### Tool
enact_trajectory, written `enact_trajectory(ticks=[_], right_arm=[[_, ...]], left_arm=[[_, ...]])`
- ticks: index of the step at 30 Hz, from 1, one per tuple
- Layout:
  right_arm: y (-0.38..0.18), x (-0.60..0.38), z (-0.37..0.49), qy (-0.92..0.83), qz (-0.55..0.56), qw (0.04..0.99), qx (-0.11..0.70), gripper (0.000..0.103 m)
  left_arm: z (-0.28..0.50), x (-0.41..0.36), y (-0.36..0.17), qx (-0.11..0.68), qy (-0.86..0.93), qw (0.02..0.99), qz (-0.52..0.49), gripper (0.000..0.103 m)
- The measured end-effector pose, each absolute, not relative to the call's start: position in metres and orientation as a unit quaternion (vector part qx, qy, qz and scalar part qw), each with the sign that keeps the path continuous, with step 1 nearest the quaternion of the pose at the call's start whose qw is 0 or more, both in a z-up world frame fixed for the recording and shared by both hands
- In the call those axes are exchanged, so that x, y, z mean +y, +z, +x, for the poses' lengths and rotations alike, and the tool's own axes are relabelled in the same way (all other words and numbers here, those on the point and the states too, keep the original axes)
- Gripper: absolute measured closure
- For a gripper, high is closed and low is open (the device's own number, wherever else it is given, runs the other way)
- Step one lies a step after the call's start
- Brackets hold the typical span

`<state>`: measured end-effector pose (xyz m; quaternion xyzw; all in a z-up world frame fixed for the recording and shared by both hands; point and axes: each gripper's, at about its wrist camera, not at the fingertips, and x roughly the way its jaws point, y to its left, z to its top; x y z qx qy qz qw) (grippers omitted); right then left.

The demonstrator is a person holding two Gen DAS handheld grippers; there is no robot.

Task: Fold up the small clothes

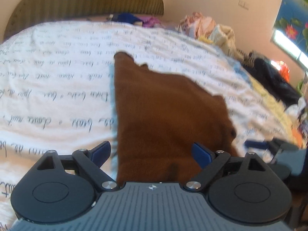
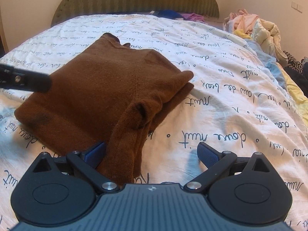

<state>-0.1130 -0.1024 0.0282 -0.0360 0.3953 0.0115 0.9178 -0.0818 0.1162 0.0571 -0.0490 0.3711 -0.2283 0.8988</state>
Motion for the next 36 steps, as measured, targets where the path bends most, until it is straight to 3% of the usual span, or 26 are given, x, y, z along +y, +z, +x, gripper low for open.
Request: enact_trajectory(ticks=[8,14,21,24,29,36], right_arm=[[0.066,-0.135,-0.065,-0.007,0.030,0.949,0.313,0.001],[0.054,-0.131,0.004,0.089,0.129,0.919,0.362,0.001],[0.063,-0.123,-0.007,0.054,0.090,0.934,0.342,0.001],[0.072,-0.138,-0.023,0.042,0.088,0.942,0.320,0.001],[0.076,-0.159,-0.039,0.018,0.067,0.947,0.313,0.001],[0.059,-0.177,-0.068,0.043,0.153,0.915,0.370,0.001]], left_arm=[[-0.067,0.075,0.025,0.382,-0.223,0.897,0.002,0.005],[-0.075,0.074,0.013,0.384,-0.207,0.899,0.022,0.002],[-0.082,0.078,0.012,0.378,-0.202,0.903,0.026,0.002],[-0.082,0.090,0.026,0.367,-0.213,0.905,0.012,0.007],[-0.031,0.121,0.060,0.345,-0.197,0.917,-0.041,0.004],[0.019,0.130,0.039,0.455,-0.216,0.860,-0.077,0.003]])
